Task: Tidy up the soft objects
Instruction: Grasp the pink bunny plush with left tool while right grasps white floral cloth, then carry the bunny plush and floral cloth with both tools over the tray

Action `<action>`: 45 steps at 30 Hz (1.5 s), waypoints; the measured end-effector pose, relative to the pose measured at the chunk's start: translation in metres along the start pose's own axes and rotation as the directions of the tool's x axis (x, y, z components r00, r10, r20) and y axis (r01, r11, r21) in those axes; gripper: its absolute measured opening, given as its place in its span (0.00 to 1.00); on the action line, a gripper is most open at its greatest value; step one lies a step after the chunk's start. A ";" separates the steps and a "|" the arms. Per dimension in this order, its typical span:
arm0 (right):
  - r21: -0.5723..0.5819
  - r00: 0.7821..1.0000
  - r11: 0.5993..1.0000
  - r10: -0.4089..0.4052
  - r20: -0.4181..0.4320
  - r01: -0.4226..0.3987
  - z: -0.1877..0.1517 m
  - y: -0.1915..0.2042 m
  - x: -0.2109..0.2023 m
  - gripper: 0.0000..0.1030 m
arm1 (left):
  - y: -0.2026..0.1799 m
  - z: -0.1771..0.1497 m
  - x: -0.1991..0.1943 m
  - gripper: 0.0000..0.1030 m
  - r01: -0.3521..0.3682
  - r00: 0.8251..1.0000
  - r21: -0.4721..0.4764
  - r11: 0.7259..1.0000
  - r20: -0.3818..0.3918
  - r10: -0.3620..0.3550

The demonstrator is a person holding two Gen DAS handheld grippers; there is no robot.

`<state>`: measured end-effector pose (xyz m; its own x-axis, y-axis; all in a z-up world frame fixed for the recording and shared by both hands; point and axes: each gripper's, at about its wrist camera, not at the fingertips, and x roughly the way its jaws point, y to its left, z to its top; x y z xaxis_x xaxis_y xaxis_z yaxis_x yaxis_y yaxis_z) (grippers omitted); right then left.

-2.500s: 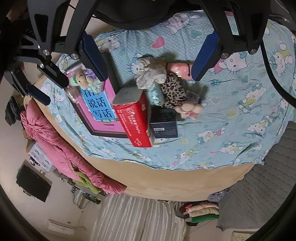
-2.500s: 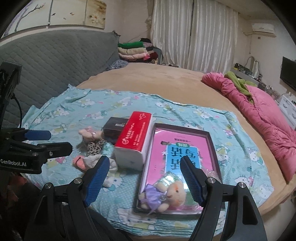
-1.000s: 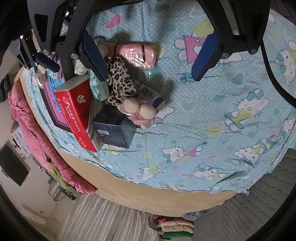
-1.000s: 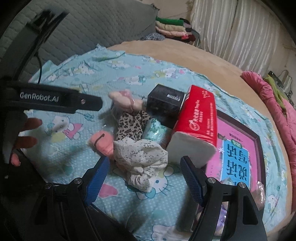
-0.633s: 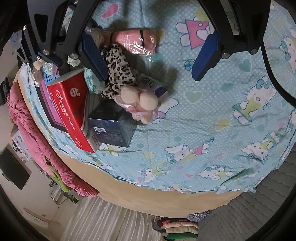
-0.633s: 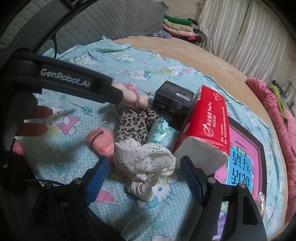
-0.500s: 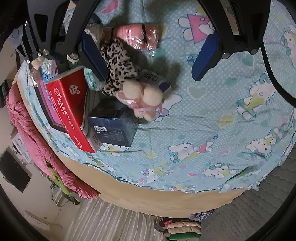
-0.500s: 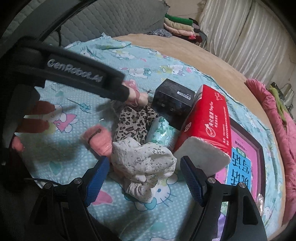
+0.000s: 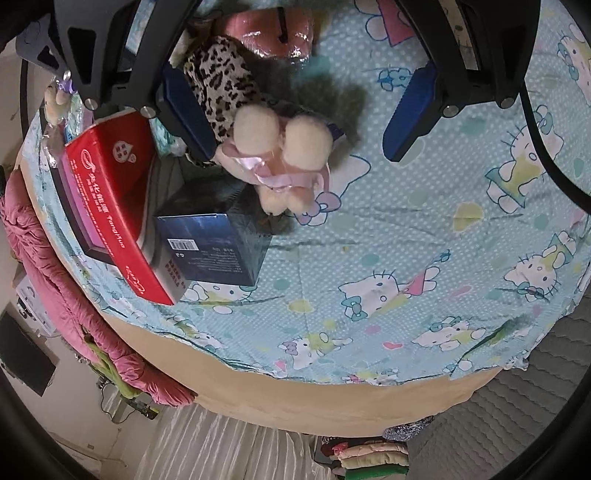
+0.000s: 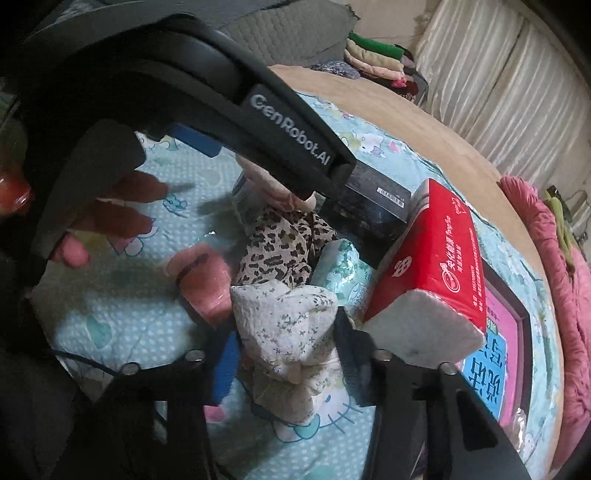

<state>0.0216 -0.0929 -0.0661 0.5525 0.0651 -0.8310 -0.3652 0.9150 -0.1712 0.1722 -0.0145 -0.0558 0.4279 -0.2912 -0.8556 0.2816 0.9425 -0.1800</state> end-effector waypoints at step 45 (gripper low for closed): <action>0.239 0.985 0.957 0.148 0.088 -0.165 -0.013 -0.053 -0.027 0.12 | 0.057 -0.009 -0.057 0.26 0.233 0.966 -0.132 0.964 0.141 -0.214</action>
<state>0.0164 -0.1482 -0.0416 0.5559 0.2347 -0.7974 -0.2614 0.9600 0.1003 0.1565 0.0570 -0.0219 0.4745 -0.5067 -0.7198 0.2578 0.8619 -0.4367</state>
